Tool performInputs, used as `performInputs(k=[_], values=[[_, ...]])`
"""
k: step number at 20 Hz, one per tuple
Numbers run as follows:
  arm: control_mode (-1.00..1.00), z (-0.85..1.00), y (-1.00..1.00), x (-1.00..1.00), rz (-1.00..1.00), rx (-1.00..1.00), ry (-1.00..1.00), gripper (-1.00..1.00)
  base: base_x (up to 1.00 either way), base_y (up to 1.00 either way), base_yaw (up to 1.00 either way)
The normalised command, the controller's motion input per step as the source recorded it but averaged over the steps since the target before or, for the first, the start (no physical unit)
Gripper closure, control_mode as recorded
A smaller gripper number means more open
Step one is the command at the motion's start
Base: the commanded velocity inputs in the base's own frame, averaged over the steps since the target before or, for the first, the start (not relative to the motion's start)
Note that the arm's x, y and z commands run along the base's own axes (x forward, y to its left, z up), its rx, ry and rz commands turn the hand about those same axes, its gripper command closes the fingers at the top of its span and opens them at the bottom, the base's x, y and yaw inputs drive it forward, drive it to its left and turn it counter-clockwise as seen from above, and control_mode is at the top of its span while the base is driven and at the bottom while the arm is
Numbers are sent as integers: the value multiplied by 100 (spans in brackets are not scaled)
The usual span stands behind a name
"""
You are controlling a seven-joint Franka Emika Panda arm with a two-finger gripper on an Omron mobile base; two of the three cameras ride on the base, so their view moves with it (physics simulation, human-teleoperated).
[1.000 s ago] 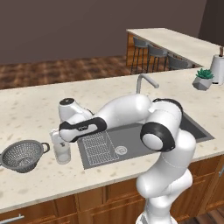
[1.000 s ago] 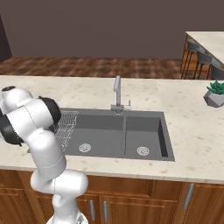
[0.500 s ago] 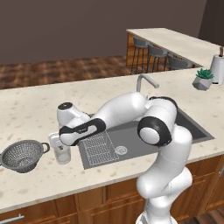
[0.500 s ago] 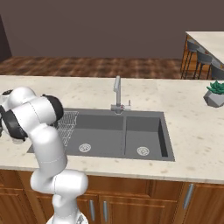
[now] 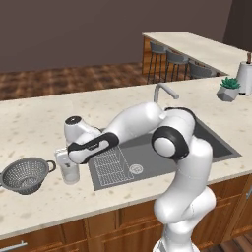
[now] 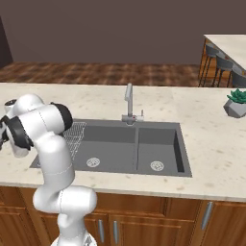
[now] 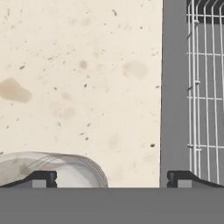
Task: Place the colander in the left basin and the glass cup in the right basin of the sink.
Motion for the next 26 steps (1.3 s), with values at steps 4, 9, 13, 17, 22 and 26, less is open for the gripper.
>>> performInputs(k=[4, 9, 13, 17, 22, 26], values=[[-100, -12, 0, 19, 0, 0, 0, -100, 0, 0, 0], [-100, -24, 15, -1, -2, 1, 0, 100, 0, 0, 0], [-100, -18, 14, -8, -1, 1, -1, 100, 0, 0, 0], [-100, -4, 0, 4, 0, 0, -2, 100, 0, 0, 0], [-100, 0, -19, -7, -1, 2, -1, 100, 0, 0, 0], [-100, 22, -81, -23, -2, 6, -9, 100, 0, 0, 0]])
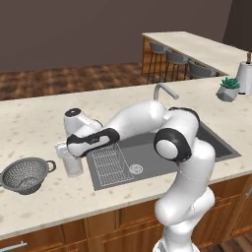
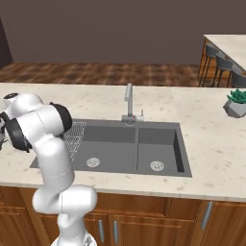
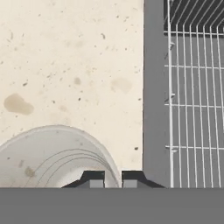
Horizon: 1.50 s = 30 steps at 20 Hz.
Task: Place the colander in the left basin and the glass cup in the right basin of the sink.
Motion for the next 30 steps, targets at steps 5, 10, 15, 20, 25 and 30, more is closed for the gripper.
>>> performInputs(k=[5, 10, 15, 20, 25, 30], values=[[-100, 25, -85, -9, -11, 2, -5, 100, 0, 0, 0], [-100, 26, -87, -1, -7, 2, -2, 100, 0, 0, 0], [-100, 13, -90, 9, -4, 0, 0, 100, 0, 0, 0], [-100, -4, -84, 8, -14, -3, 2, 100, 0, 0, 0], [-100, -2, -77, 20, -21, 0, 3, 100, 0, 0, 0], [-100, 2, -61, 9, -32, 0, 5, 100, 0, 0, 0]])
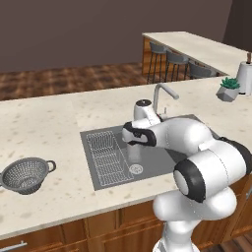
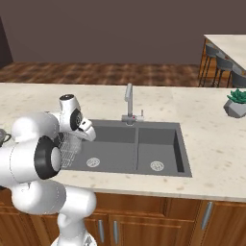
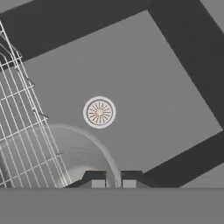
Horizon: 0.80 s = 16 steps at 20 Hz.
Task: Place the colander in the left basin and the glass cup in the right basin of the sink.
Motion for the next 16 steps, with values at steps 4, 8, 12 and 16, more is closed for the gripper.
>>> performInputs(k=[4, 8, 12, 16], values=[[-100, 21, -58, 8, -26, 0, 0, 100, 0, 0, 0], [-100, 11, -66, 1, -25, 0, 1, 100, 0, 0, 0], [-100, 1, -65, 5, -28, -1, 0, 100, 0, 0, 0], [-100, 0, -67, 6, -28, -1, 0, 100, 0, 0, 0]])
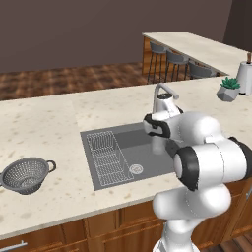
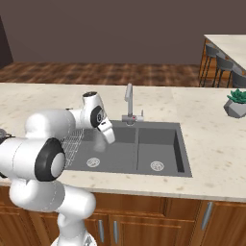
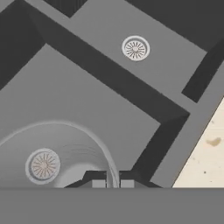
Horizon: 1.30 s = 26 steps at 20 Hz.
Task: Place the colander in the left basin and the glass cup in the right basin of the sink.
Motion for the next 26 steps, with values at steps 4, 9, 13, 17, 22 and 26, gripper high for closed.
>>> performInputs(k=[4, 9, 13, 17, 22, 26], values=[[-100, 0, -70, 6, -26, -1, 0, 100, 0, 0, 0], [-100, 0, -69, 5, -21, -5, -4, 100, 0, 0, 0], [-100, 0, -70, 6, -19, -5, -7, 100, 0, 0, 0], [-100, 2, -68, 7, -20, -6, -3, 100, 0, 0, 0], [-100, 4, -67, 14, -17, -6, -5, 100, 0, 0, 0], [-100, 4, -58, 5, -18, -1, -7, 100, 0, 0, 0]])
